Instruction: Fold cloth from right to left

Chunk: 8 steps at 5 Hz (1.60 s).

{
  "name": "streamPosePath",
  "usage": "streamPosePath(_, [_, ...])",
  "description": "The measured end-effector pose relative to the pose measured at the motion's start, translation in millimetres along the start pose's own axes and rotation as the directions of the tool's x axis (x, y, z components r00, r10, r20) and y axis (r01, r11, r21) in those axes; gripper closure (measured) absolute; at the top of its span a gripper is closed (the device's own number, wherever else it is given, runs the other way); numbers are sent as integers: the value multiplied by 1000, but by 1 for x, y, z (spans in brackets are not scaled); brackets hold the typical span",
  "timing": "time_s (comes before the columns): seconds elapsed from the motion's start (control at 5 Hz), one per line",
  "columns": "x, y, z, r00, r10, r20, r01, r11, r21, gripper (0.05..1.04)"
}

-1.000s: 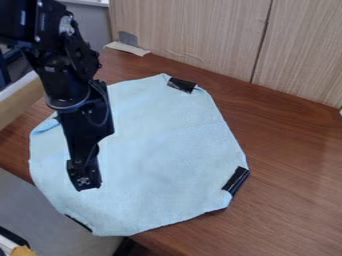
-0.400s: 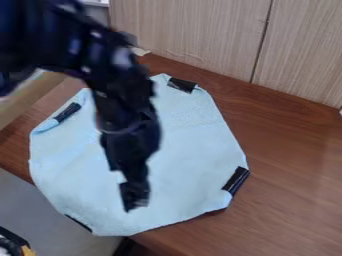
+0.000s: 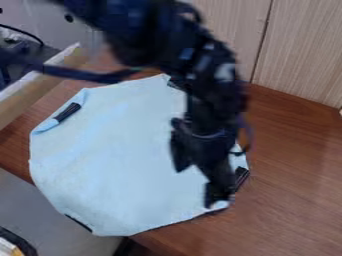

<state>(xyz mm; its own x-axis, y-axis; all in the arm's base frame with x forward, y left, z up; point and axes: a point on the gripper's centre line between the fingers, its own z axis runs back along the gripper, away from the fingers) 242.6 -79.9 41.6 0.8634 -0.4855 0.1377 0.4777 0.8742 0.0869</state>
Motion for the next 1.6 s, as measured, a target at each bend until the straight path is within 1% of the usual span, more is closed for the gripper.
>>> streamPosePath(0.2, [28, -9, -16, 998, 69, 0, -69, 998, 2, 83])
streamPosePath(0.4, [50, -17, -34, 997, 73, -7, -73, 997, -4, 83])
streamPosePath(0.6, [62, -19, -52, 995, 93, -30, -94, 996, -11, 83])
streamPosePath(0.8, [65, -19, -63, 995, 91, -49, -92, 996, -17, 81])
streamPosePath(1.0, [66, -16, -65, 994, 92, -57, -93, 996, -2, 137])
streamPosePath(1.2, [65, -11, -66, 994, 92, -62, -92, 996, -11, 413])
streamPosePath(1.4, [64, -8, -66, 993, 88, -74, -89, 996, -7, 704])
streamPosePath(1.6, [63, -6, -65, 996, 50, -70, -53, 998, -42, 908])
